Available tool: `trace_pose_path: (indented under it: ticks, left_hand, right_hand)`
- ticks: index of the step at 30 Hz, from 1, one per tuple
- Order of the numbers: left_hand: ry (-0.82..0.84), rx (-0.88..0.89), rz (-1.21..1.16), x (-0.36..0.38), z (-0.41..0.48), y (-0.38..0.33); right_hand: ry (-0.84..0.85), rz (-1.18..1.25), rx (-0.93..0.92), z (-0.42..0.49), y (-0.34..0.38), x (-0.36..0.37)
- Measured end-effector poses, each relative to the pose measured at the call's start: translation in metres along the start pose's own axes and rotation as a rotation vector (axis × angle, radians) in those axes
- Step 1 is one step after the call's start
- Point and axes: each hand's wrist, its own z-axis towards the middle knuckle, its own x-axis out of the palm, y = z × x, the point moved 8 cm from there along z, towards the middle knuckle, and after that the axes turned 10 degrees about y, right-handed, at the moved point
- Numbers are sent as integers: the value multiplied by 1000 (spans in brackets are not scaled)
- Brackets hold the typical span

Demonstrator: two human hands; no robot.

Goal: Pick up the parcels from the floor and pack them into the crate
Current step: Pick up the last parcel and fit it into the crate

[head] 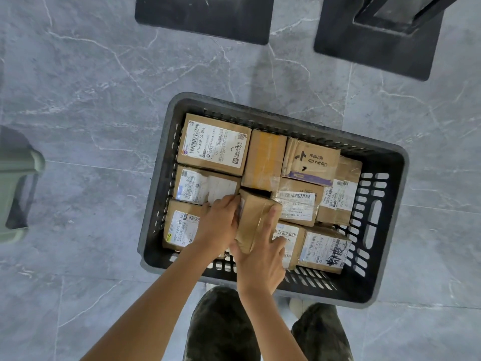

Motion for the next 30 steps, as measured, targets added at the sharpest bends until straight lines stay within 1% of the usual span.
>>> trace_pose_path:
  ticks: [4, 5, 9, 11, 12, 14, 15, 16, 18, 21, 22, 25, 27, 30]
  left_hand:
    - [53, 37, -42, -8, 12, -6]
    - [69, 36, -4, -10, 14, -6]
    - [193, -3, 252, -16, 21, -4]
    - [156, -38, 258, -19, 23, -9]
    - [127, -62, 193, -17, 22, -10]
    - [60, -130, -59, -10, 13, -7]
    - [32, -152, -146, -6, 6, -5]
    - [18, -158, -170, -3, 1, -4]
    - [32, -143, -107, 3, -1, -1]
    - [64, -120, 97, 2, 6, -1]
    - [60, -117, 115, 1, 7, 0]
    - [-4, -72, 40, 2, 1, -1]
    - [-25, -22, 21, 6, -8, 1]
    - [-11, 70, 143, 10, -13, 5]
  right_hand:
    - [-115, 26, 11, -4, 3, -4]
    - [-108, 18, 8, -3, 5, -2]
    - [19, -46, -2, 9, 12, 5]
    - [59, -93, 0, 13, 13, 6]
    - [70, -113, 0, 13, 12, 6]
    - [82, -140, -3, 12, 11, 7]
    - [95, -147, -7, 14, 11, 8]
    - [121, -140, -8, 18, 12, 10]
    - [182, -107, 7, 27, 13, 14]
    - [224, -104, 46, 40, 16, 18]
    - [232, -114, 55, 42, 16, 19]
    - [263, -137, 50, 45, 19, 24]
    - [324, -175, 85, 50, 22, 28]
    - [444, -284, 167, 59, 29, 31]
